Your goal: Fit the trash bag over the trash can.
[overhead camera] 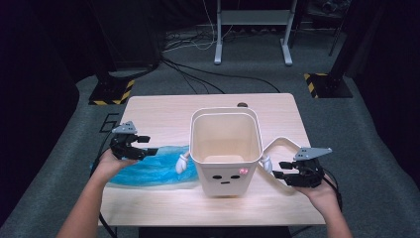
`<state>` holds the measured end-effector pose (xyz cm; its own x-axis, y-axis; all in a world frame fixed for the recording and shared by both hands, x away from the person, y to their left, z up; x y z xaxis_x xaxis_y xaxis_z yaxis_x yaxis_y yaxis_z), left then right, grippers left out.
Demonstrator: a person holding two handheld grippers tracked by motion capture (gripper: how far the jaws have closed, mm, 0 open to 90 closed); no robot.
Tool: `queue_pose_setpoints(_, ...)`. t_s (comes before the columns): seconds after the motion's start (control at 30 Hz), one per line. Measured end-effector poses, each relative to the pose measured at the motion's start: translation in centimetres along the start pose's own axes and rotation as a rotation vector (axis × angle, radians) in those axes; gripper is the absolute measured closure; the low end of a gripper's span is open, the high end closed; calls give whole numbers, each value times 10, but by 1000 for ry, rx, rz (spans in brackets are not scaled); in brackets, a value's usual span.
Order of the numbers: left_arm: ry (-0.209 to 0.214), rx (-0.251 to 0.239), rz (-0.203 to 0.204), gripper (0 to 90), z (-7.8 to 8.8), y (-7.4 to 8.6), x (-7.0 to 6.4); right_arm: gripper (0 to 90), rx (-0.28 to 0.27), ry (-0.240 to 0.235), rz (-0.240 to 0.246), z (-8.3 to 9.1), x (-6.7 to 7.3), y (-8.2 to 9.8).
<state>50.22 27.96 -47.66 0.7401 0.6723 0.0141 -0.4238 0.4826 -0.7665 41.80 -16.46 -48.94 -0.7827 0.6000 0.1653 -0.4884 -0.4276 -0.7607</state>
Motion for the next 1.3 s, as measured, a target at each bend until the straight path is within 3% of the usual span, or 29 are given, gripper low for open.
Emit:
queue_pose_setpoints(0.23,-15,48,6,269,-16,17,5,519,1,-3,0,-1,0,1)
queue_pose_setpoints(0.47,-11,58,53,247,-27,29,8,519,1,-6,-2,-3,1,1)
queue_pose_setpoints(0.6,-13,87,46,246,-34,33,9,519,2,-8,-1,-3,1,1)
queue_pose_setpoints(1.0,-14,103,34,247,-57,35,7,519,-5,-8,-5,-3,0,2)
queue_pose_setpoints(1.13,-32,129,16,237,-64,38,8,519,-5,-10,-3,-3,0,2)
queue_pose_setpoints(1.3,-50,137,25,217,-70,40,12,519,-7,-10,-5,-2,0,2)
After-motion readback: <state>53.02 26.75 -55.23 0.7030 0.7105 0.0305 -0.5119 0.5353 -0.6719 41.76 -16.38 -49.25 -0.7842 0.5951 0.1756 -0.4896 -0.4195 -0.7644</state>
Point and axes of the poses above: each handheld gripper's, and its own axes: z roughly backward along the jaws, y roughly out of its underside, x roughly to its left, the point moved 10 cm from there along -z, roughly forward along the jaws, and after that the axes turned 7 degrees about -y, right-handed, at the moved point
